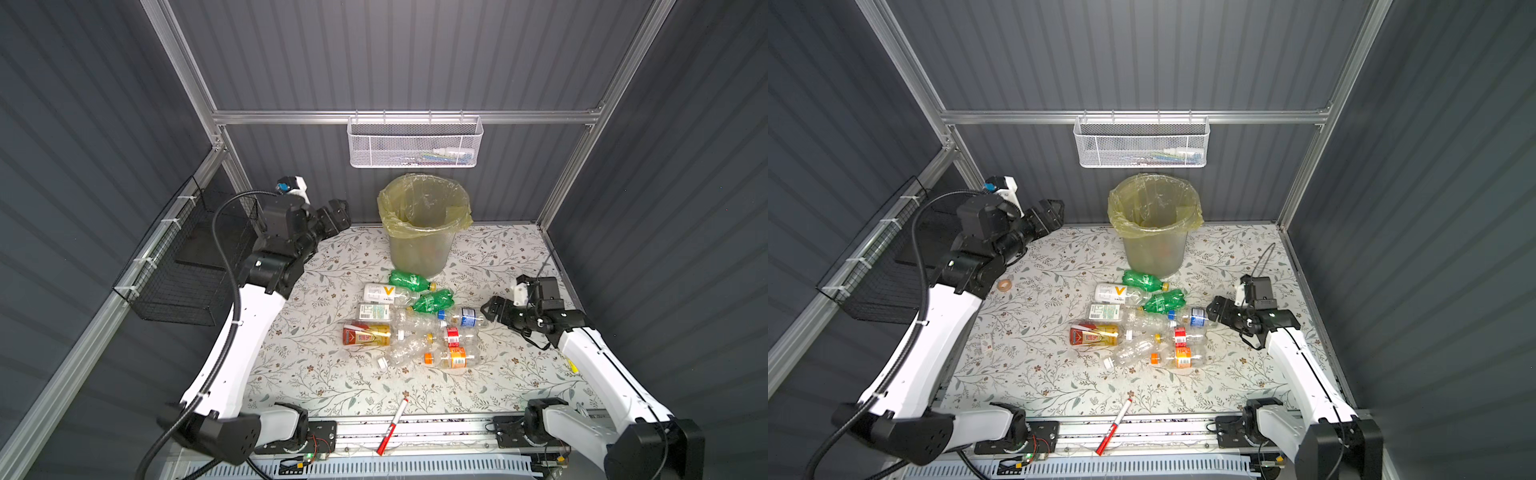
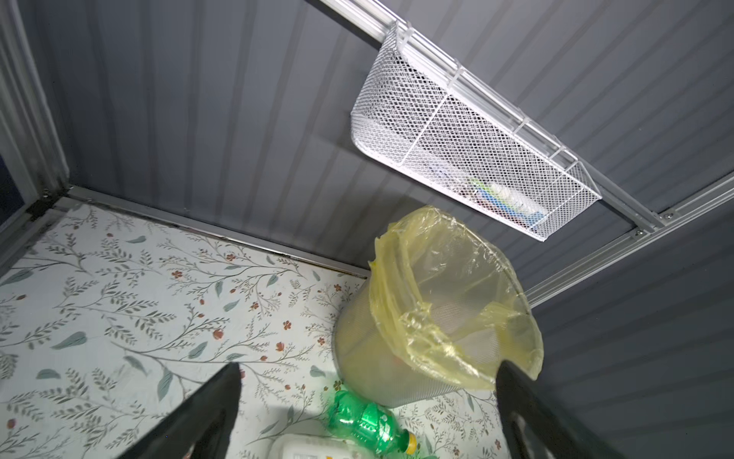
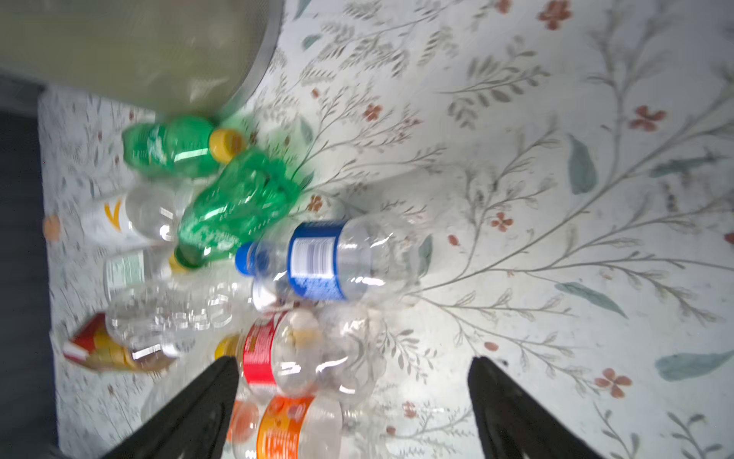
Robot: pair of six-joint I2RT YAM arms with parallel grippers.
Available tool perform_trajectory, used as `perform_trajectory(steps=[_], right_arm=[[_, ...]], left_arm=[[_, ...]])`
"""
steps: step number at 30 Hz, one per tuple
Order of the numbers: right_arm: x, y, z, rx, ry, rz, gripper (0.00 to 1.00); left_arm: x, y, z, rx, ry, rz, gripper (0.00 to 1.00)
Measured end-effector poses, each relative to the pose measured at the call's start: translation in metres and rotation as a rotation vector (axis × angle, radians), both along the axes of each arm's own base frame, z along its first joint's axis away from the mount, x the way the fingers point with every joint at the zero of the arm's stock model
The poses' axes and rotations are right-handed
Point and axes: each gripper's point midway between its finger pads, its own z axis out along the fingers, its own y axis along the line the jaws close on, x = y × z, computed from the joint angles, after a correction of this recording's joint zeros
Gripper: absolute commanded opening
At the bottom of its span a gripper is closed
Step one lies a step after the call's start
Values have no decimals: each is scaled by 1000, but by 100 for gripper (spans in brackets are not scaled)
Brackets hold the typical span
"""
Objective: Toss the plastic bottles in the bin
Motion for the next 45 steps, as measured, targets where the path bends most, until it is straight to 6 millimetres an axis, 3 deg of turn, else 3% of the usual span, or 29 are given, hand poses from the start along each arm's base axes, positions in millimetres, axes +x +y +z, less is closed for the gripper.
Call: perform_trajectory(steps=[4,7,10,16,25,39,45], right_arm=[[-22,47,14,-51,-24,250,91],[-39,68,14,-82,-9,374,91],[-50,88,13,-140,13,494,90],[-71,125,-7,-293,63,742,90],[-96,122,-44,-457,184,942,88],[-91,119,-80,-598,252,1062,91],[-90,121,-95,-617,265,1098,85]], left_arm=[[-17,18,-87,47,157,30,100],[-22,27,-154,80,309,43,100],[-29,34,-191,87,396,46,100],[-25,35,-191,57,381,32,100],[-27,37,-205,35,396,14,100],[-25,37,-209,22,408,3,100],[-24,38,-212,21,417,0,100]])
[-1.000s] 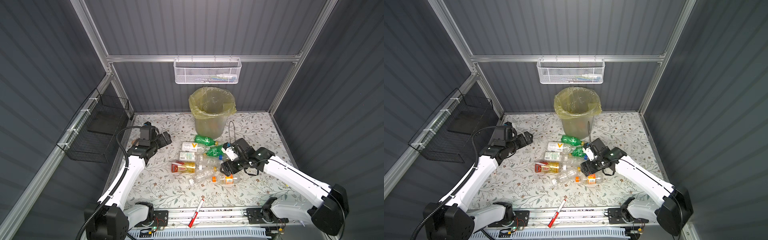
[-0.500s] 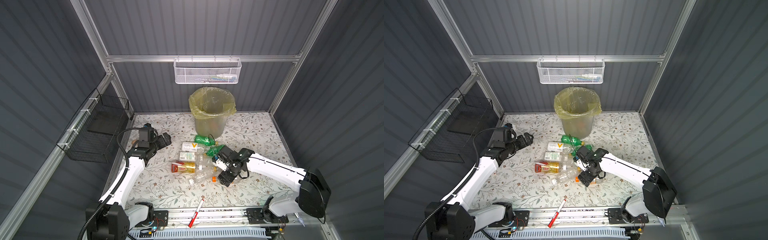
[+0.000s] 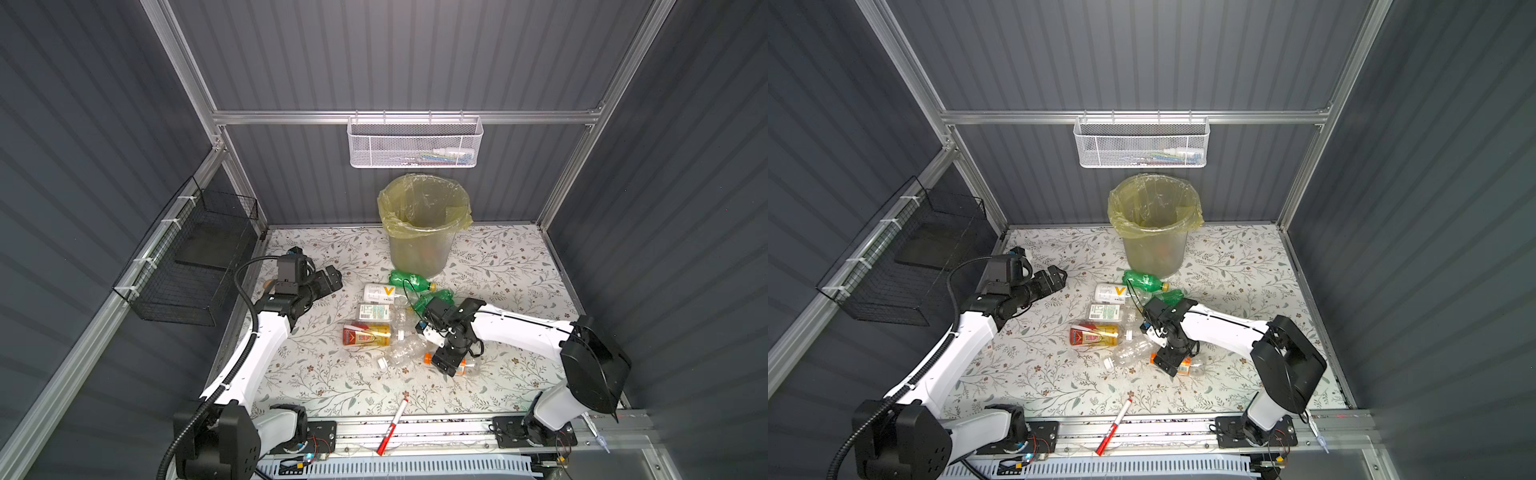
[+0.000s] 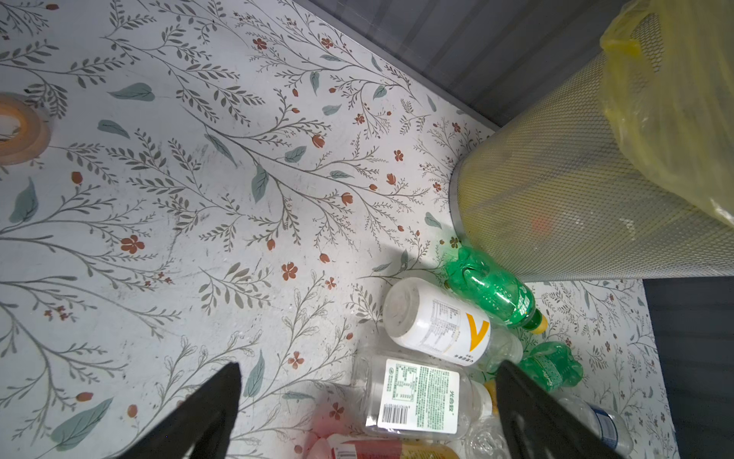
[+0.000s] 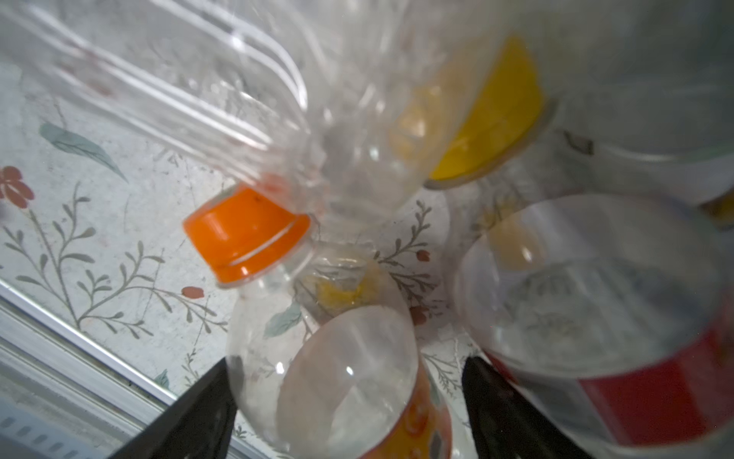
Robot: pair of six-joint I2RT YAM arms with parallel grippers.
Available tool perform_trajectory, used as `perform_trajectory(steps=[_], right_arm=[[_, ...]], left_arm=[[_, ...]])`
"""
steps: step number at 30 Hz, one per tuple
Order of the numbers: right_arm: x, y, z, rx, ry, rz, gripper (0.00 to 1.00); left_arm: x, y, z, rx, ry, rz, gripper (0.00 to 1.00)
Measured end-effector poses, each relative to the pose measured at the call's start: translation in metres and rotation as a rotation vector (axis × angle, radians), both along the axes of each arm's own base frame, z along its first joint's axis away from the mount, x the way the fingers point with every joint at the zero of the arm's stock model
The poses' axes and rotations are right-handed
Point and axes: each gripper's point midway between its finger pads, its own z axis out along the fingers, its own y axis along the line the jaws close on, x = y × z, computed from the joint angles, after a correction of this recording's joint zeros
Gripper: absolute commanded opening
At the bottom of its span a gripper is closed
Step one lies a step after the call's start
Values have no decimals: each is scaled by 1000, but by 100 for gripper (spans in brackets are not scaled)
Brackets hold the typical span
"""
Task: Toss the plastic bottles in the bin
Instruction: 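Grasp the orange-cap clear bottle with the right gripper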
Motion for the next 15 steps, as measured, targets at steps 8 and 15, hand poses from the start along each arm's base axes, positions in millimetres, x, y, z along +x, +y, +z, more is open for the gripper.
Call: perform_trajectory(steps=[8,15], right_arm=[[-1,-2,-12,-24,-4,28,75],[-1,1,-10,-5,-11,37,56]], left_arm=[[0,0,-1,-2,5,0,100],[0,0,-1,-4,5,-3,100]])
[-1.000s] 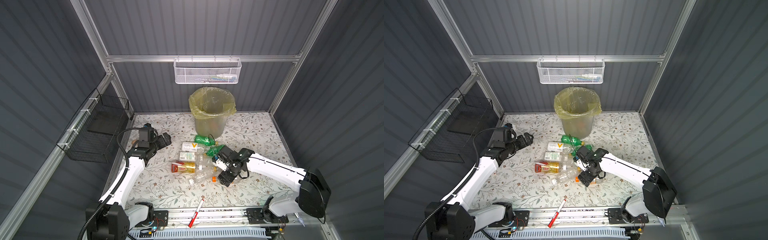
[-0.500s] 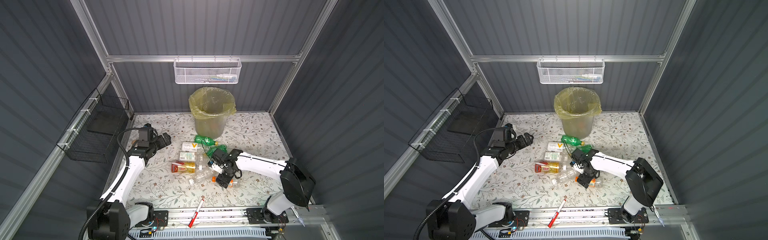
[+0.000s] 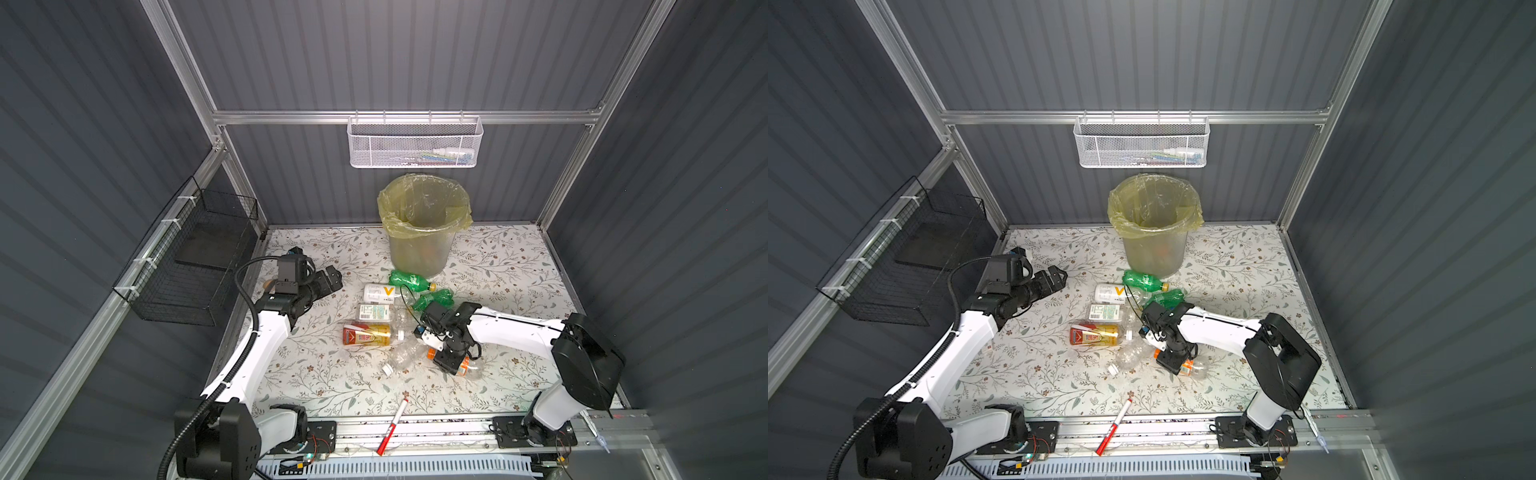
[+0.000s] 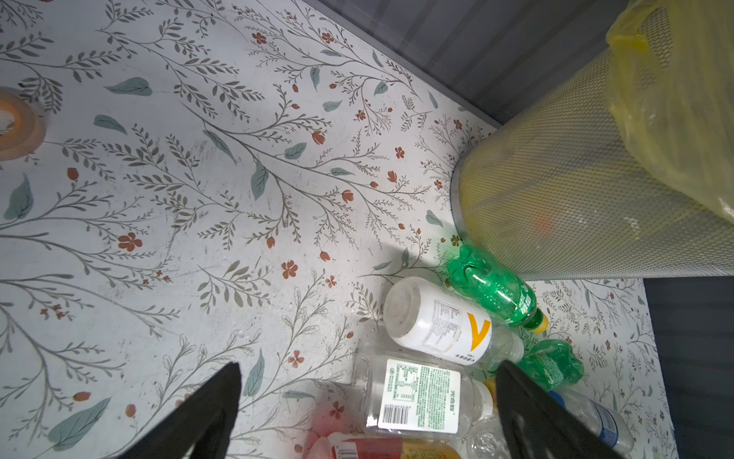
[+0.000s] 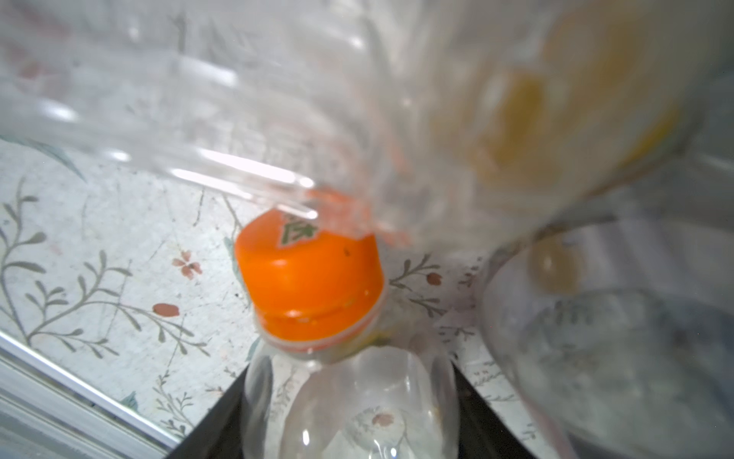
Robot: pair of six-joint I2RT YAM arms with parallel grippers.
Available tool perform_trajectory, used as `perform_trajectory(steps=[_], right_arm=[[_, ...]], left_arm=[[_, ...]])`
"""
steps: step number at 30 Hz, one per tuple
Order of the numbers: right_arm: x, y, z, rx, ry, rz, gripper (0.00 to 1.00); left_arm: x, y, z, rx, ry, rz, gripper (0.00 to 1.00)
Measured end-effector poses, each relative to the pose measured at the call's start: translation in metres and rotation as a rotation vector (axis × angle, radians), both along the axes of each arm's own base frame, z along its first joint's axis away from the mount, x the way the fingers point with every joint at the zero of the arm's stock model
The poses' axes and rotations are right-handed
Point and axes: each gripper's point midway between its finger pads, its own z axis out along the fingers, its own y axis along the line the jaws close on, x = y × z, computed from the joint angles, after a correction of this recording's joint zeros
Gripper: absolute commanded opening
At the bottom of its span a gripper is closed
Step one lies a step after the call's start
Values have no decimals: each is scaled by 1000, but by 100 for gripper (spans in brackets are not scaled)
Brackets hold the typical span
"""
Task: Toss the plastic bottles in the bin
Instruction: 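Grasp the orange-cap clear bottle with the right gripper, then lift the orange-cap bottle with the right gripper and drop it into the bin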
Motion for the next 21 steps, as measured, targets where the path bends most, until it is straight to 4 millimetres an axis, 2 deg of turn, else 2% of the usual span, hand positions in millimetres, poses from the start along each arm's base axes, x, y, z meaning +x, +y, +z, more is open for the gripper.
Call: perform_trajectory(steps=[5,11,16,19,21], right_arm=[[4,5,27,79,-62,-22,53],[22,1,81,261,-166,-175,52],[60,-35,129,464,-294,-486,53],[73,-68,144,576,-352,-708,53],[77,-90,144,629,-369,-846,53]], left_arm=[[0,0,0,-1,0,-1,100],[-1,-2,0,-8,1,-9,100],[-1,-4,0,-18,-1,-20,100],[0,-6,-2,-25,3,-26,100],[0,-7,-4,-28,8,-30,100]])
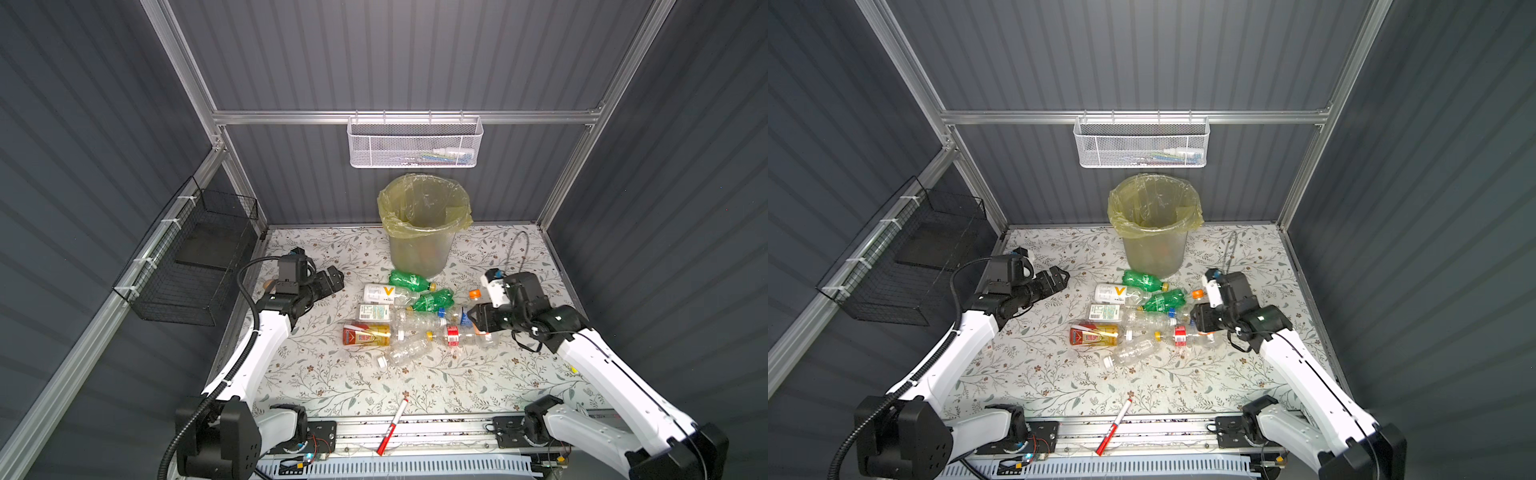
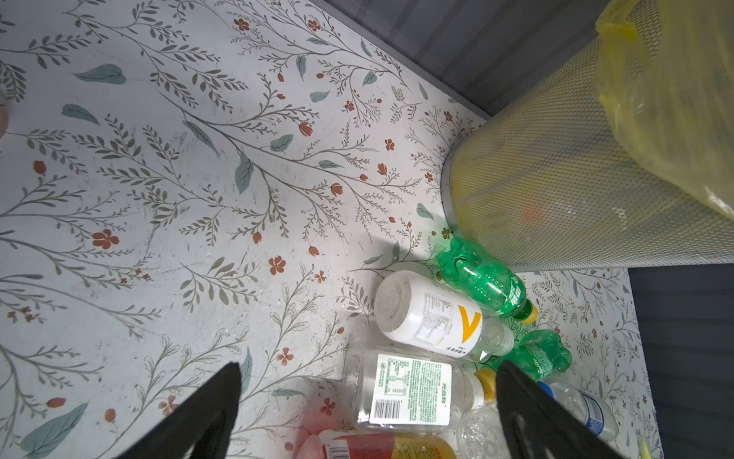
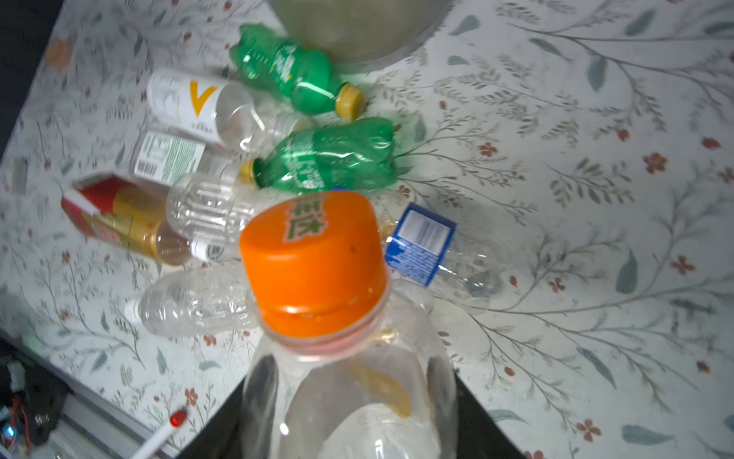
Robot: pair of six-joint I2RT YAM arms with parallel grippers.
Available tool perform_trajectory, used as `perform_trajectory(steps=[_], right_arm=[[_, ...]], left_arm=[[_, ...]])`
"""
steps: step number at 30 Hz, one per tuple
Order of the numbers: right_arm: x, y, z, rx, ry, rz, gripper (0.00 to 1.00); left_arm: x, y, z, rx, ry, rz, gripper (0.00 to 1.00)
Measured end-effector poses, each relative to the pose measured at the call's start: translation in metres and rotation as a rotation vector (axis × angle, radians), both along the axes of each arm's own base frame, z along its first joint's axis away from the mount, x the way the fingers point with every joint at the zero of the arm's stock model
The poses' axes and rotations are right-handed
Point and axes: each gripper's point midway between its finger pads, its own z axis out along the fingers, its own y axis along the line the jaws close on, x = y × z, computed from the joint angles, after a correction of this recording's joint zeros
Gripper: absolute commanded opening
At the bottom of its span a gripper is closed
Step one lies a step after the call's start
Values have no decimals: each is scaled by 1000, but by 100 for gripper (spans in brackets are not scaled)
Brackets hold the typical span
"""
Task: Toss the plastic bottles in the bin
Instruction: 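Lift the orange-cap bottle with the right gripper and drop it into the bin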
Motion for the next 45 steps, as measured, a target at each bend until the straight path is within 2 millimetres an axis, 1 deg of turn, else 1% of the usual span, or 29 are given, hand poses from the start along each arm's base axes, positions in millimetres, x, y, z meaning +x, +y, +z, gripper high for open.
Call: perform_trajectory(steps=[4,7,9,11,12,14,16,18,20,21,22,23,25,26,27,28,29,30,31,32,33,34,35,36,38,39,41,45], right_arm=[[1,-45,-17,142,41,-259,53],[-4,-68,-36,222,92,-401,53],[-7,-72,-46,251,129,-442,53],[-6,-72,-49,272,151,-454,53],[-2,-71,-46,281,159,-454,53],[13,-69,-30,302,156,-444,51],[44,-65,6,333,111,-426,51],[83,-55,56,359,26,-384,52],[126,-33,126,397,-91,-310,56],[148,-18,172,431,-169,-258,63],[166,-5,212,467,-242,-213,71],[179,8,251,505,-307,-170,75],[197,26,318,574,-431,-91,97],[201,29,336,595,-462,-73,99],[204,30,351,604,-491,-55,99],[205,28,355,604,-499,-51,99],[206,26,350,601,-485,-56,99],[206,23,336,599,-457,-69,99],[205,18,318,600,-419,-91,99],[202,12,291,599,-365,-120,99],[198,4,258,599,-299,-159,99],[195,-4,231,595,-246,-195,99],[191,-13,200,586,-186,-235,99],[187,-21,174,575,-141,-272,99],[175,-33,133,555,-71,-325,99],[166,-35,120,548,-49,-337,99],[148,-37,106,533,-32,-346,99],[115,-43,105,504,-83,-343,99]], left_arm=[[-1,-2,-3,-7,9,-6,100],[-2,-4,-4,-20,13,-14,99],[-3,-5,-8,-29,21,-17,100],[-6,-7,-13,-39,34,-23,99],[-7,-8,-16,-46,41,-25,100],[-9,-10,-19,-62,54,-24,100],[-12,-11,-23,-81,64,-22,100],[-15,-12,-24,-94,70,-17,100],[-19,-12,-22,-106,70,-14,100],[-21,-12,-19,-111,65,-14,100],[-23,-12,-15,-115,56,-14,100],[-25,-13,-12,-120,51,-14,100],[-34,-18,-4,-128,42,-23,100],[-39,-22,0,-128,34,-31,100],[-48,-29,3,-131,31,-47,100],[-59,-37,4,-135,33,-72,100],[-69,-42,3,-138,36,-84,100],[-81,-47,2,-148,45,-98,100],[-91,-50,-1,-159,56,-106,100],[-102,-49,-8,-170,74,-99,100],[-110,-45,-14,-177,94,-81,100],[-116,-42,-20,-180,113,-63,100],[-121,-39,-27,-183,137,-48,100],[-125,-38,-32,-187,162,-35,100],[-127,-38,-38,-195,195,-16,100],[-127,-39,-41,-203,208,-8,100],[-127,-42,-44,-221,230,2,100],[-132,-58,-53,-264,274,6,100]])
